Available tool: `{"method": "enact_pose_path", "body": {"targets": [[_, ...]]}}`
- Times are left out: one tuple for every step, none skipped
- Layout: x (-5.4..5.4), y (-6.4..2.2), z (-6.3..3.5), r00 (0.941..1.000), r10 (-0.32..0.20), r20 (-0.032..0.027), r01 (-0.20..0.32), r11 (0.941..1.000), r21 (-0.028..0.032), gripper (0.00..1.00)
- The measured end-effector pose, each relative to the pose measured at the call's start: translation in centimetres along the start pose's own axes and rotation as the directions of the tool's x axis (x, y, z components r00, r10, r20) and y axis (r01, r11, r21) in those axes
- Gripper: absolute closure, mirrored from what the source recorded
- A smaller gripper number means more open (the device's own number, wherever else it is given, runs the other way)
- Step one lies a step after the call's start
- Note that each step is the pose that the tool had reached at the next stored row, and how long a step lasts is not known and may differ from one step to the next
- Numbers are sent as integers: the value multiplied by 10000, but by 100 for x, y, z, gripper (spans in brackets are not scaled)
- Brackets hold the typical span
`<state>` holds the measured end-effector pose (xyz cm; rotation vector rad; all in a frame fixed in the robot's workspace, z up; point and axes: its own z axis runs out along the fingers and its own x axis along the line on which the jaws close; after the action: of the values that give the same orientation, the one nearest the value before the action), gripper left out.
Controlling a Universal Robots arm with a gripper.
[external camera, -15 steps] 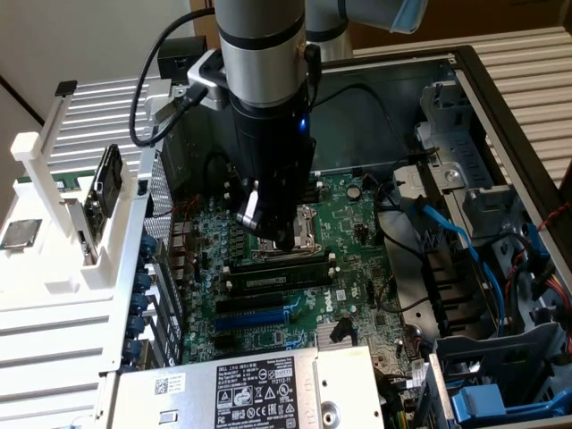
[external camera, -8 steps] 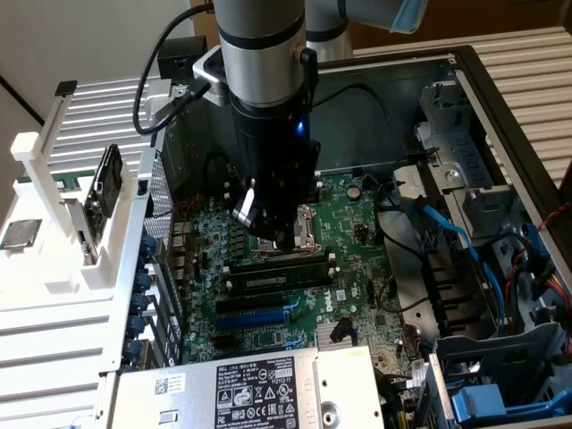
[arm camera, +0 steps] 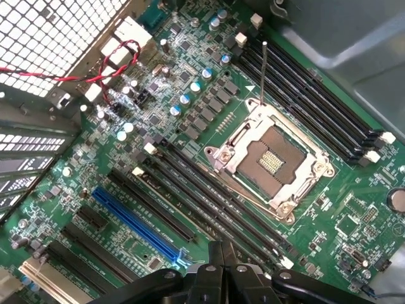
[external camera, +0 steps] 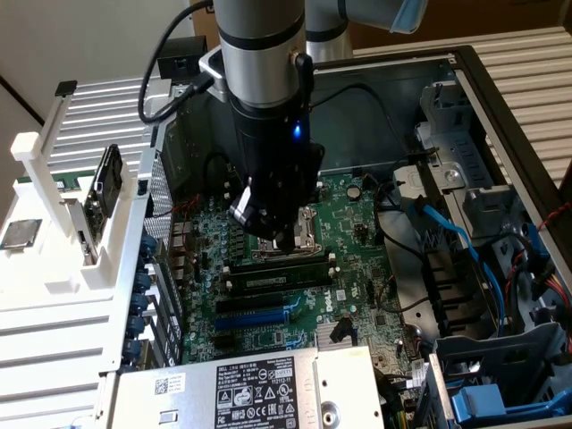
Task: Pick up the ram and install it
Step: 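Press down the ram until it locks into place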
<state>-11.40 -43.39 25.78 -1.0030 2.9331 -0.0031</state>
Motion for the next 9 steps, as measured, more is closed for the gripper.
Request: {"method": "enact_pose_path", "body": {"targets": [[0, 0, 2, 9999, 145, 1, -145, 9999, 3, 90], [0, 0, 3, 9996, 294, 1, -294, 9996, 6, 90], [0, 0, 4, 9990, 455, 0, -455, 9990, 10, 90], [0, 0, 5, 9981, 610, -1, -610, 9981, 15, 90], [0, 0, 6, 9971, 759, -2, -759, 9971, 20, 90], [0, 0, 7, 9957, 928, -4, -928, 9957, 26, 90], [0, 0, 8, 9941, 1085, -5, -1085, 9941, 31, 90], [0, 0, 9, 9898, 1423, -8, -1423, 9898, 45, 90], [0, 0, 10, 9872, 1593, -10, -1592, 9872, 53, 90]]}}
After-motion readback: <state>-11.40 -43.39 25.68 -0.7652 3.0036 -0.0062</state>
